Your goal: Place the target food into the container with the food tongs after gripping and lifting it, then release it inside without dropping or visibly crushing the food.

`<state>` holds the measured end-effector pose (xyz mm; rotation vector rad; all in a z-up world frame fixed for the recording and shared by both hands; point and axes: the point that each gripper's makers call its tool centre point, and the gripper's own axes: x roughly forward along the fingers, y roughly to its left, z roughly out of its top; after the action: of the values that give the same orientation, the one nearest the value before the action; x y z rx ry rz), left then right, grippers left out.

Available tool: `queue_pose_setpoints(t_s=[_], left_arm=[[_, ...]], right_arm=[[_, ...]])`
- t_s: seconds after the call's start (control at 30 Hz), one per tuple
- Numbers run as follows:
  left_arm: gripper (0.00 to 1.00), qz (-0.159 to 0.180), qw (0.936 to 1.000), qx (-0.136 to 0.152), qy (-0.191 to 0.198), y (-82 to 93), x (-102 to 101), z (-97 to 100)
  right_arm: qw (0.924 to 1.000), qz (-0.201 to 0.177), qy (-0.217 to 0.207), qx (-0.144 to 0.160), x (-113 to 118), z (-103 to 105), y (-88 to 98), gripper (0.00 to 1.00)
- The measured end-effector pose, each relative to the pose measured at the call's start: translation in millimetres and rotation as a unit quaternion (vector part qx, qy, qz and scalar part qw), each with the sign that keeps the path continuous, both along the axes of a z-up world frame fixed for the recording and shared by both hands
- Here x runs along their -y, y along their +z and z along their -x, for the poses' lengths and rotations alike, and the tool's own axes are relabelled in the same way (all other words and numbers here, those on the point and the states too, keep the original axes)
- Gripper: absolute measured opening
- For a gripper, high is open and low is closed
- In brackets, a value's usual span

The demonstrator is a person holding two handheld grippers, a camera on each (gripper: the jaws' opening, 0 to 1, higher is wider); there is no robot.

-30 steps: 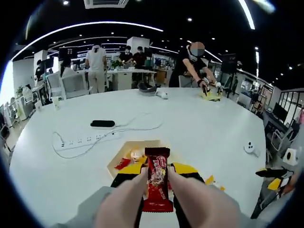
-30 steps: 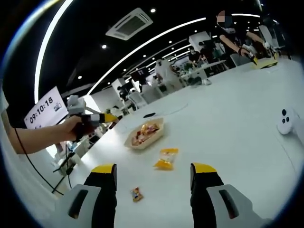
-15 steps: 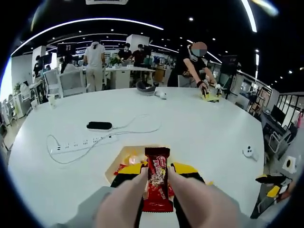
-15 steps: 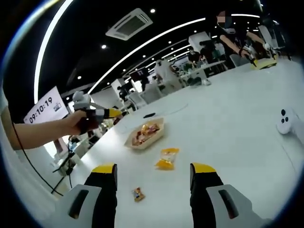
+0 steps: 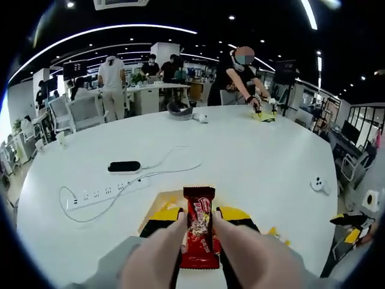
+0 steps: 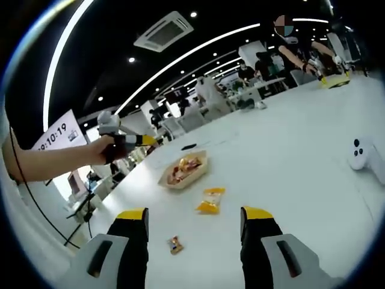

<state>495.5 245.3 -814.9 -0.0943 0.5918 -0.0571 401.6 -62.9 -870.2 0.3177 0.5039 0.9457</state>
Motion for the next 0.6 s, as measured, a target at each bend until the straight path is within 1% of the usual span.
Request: queue_pose_setpoints(t_s=[0.1,0.23,0.33,0.43,0.53,0.6], left_arm=[[0.20,-0.001,1.0000,-0.009,0.001,-5.0,-5.3,-1.6],[0.20,0.015,0.9997,-0.007,0.016,-5.9,-13.6,-3.6],[0.20,0.027,0.9994,-0.007,0.023,-7.1,-15.4,-6.5],[0.20,0.027,0.9993,-0.004,0.026,-7.4,-17.4,-9.4],[0.20,0.038,0.9988,0.000,0.031,-5.8,-19.9,-13.7],[0.20,0.032,0.9991,-0.003,0.027,-5.8,-17.9,-15.2]], right_arm=[[1.0000,0.001,0.003,-0.001,-1.4,0.8,-0.6,0.62],[1.0000,0.005,0.005,-0.003,-1.8,3.5,-3.3,0.62],[0.9999,0.009,-0.004,-0.008,2.5,2.5,-6.0,0.62],[0.9997,0.007,-0.022,-0.012,8.4,-2.8,-6.6,0.62],[0.9996,0.012,-0.023,-0.011,8.9,-2.9,-7.4,0.62],[0.9997,0.014,-0.020,-0.010,8.1,-2.0,-7.8,0.61]])
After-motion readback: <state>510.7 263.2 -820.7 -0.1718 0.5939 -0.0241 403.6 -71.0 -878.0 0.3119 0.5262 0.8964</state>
